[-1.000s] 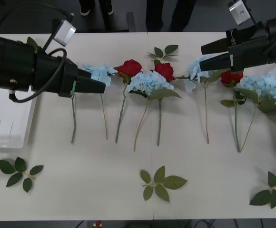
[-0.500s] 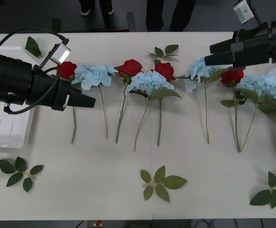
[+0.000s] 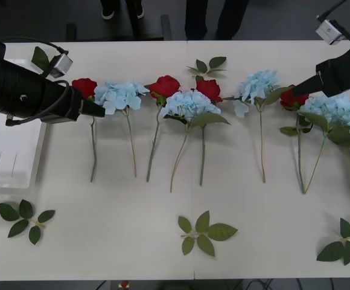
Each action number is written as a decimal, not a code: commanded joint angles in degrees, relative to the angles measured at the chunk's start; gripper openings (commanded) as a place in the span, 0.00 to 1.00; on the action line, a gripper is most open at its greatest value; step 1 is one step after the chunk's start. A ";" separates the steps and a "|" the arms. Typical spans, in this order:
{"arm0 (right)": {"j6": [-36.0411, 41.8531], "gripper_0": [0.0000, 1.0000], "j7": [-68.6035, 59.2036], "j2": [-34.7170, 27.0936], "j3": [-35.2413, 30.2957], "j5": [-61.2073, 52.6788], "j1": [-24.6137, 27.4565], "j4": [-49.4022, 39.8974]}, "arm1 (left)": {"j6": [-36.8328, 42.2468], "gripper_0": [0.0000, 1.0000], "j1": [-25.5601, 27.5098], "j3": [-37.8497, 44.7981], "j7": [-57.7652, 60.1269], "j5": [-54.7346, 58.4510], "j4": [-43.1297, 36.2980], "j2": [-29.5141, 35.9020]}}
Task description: Place the red flowers into the right box and the blue flowers into the left box. If a person shows an open palm, hand one flower to the person first, then continue sorting.
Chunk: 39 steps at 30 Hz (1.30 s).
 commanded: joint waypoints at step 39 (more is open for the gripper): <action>-7.84 0.71 -50.11 18.56 -6.27 61.19 22.43 -26.64 | 1.98 1.00 -15.60 -19.70 38.28 -36.05 12.91 -7.35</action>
